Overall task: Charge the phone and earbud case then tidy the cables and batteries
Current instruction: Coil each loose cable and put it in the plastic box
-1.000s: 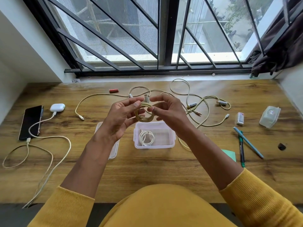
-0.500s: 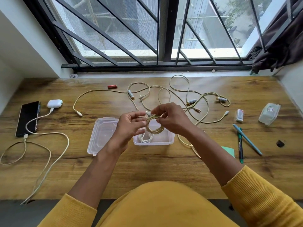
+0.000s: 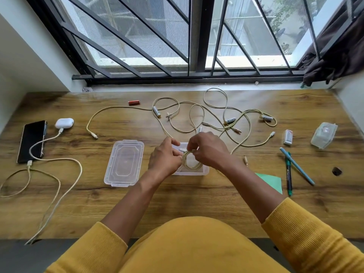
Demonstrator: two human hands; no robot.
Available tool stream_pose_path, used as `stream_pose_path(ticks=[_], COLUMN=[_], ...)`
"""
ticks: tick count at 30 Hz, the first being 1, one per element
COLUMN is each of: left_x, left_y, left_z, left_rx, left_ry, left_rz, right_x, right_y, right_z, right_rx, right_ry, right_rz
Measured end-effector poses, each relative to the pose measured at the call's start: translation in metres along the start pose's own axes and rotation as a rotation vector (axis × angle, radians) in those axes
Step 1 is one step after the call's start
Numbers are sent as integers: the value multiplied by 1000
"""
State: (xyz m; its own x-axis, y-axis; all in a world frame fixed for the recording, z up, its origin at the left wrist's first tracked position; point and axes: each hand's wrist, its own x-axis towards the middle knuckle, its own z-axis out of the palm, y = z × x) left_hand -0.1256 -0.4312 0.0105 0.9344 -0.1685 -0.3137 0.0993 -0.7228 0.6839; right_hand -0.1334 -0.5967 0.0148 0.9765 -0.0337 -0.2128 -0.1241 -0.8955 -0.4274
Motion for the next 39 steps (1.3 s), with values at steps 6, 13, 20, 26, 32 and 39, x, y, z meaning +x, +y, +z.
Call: stream_pose_path(ticks=[6,13,20,26,32,39], left_x=[0,-1,0,6,13,26], left_y=[5,2,4,-1,5,24], left_z=[7,12,21,11,-7,1], left_rx=[176,345,554,390,198,146], left_ry=[48,141,133,136,191,168], left_rz=[84,180,197,193,212,233], right_x=[-5,-14,-13,-12,-20,-13], right_y=[-3,-4,-5,7,28,57], right_z=[8,17,16,17,2,-10], right_rx=[-156,-312,-380,-259,80,231], right_ry=[97,117,72,132,436,408], right_rz=[-52,-100,-105,-155,-43,159])
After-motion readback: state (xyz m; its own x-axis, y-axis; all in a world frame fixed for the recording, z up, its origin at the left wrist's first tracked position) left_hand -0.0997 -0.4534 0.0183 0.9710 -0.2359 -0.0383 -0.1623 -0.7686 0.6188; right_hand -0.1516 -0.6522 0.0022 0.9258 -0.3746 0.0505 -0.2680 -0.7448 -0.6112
